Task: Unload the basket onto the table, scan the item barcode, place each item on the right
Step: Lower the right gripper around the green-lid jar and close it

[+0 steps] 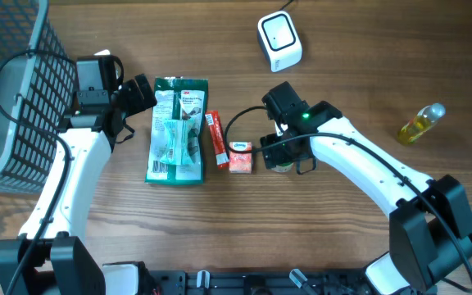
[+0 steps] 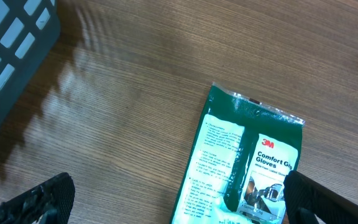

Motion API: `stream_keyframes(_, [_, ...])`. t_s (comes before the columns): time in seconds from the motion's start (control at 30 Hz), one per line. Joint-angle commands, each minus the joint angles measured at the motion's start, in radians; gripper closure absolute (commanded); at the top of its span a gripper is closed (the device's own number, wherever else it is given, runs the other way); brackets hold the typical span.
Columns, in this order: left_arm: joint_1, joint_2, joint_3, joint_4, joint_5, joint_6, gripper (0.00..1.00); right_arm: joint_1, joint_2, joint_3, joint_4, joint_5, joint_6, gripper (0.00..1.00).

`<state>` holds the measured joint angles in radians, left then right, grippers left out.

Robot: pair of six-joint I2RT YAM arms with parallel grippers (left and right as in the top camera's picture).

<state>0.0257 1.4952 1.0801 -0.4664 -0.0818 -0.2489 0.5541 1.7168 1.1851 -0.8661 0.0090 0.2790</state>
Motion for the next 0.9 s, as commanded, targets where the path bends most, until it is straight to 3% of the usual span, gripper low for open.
stream_keyframes(0.0, [0.003,-0.003,0.008,0.003,-0.010,0.009,0.00,0.001,0.014,-0.003,0.013,0.021,-0.018,0.22])
stream_keyframes(0.87, [0.003,-0.003,0.008,0.003,-0.010,0.009,0.00,0.001,0.014,-0.003,0.011,0.021,-0.096,0.20])
